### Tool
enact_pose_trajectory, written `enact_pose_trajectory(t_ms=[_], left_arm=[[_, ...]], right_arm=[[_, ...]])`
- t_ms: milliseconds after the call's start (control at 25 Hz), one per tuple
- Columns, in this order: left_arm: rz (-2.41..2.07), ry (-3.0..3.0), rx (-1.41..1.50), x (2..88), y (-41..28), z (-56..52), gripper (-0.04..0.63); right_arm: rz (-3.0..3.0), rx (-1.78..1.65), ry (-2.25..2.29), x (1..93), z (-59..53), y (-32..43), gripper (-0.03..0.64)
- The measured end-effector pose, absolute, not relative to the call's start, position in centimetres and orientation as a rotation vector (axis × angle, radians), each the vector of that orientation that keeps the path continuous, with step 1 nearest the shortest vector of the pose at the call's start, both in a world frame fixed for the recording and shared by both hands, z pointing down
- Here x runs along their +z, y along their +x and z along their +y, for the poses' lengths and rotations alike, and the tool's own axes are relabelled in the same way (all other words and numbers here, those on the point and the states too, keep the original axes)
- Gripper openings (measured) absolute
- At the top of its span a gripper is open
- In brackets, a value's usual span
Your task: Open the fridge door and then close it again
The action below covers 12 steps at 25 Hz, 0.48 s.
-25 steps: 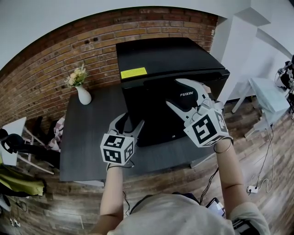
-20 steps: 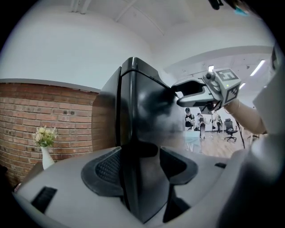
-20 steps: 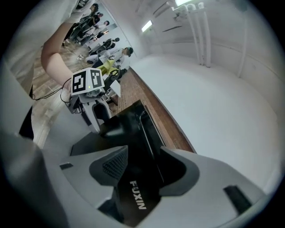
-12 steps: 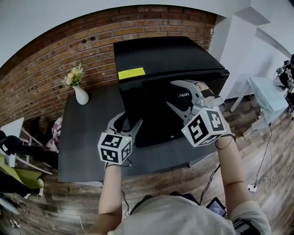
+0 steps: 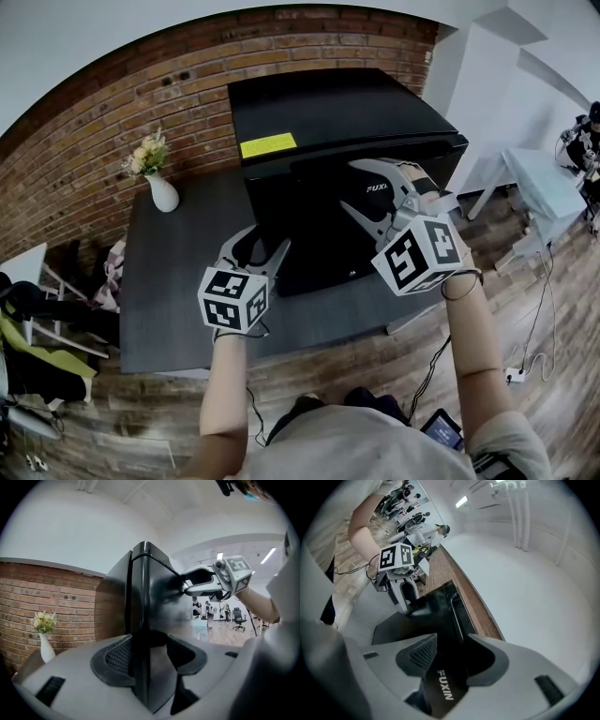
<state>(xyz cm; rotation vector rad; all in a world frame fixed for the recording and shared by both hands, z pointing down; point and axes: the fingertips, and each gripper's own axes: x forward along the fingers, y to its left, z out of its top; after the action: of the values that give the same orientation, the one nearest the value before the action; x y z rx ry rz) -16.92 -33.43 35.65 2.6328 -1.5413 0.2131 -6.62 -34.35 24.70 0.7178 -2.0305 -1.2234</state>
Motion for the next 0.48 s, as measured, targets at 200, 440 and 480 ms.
enact_pose_trajectory(t_ms=[200, 440, 480], left_arm=[[-1.534, 2.635, 0.225, 35.62, -17.02, -33.38, 0.222], [-1.534, 2.638, 0.235, 35.64, -16.98, -33.14, 0.216], [-1.538, 2.637, 0.236, 35.64, -16.99, -33.12, 0.216]], right_arm=[[-2.051, -1.221, 0.735, 24.46, -34.29, -6.64, 0.179], [-2.058, -1.207, 0.761, 24.31, -34.08, -6.61, 0.164], [-2.056, -1.207, 0.764, 24.31, -34.06, -6.60, 0.164]])
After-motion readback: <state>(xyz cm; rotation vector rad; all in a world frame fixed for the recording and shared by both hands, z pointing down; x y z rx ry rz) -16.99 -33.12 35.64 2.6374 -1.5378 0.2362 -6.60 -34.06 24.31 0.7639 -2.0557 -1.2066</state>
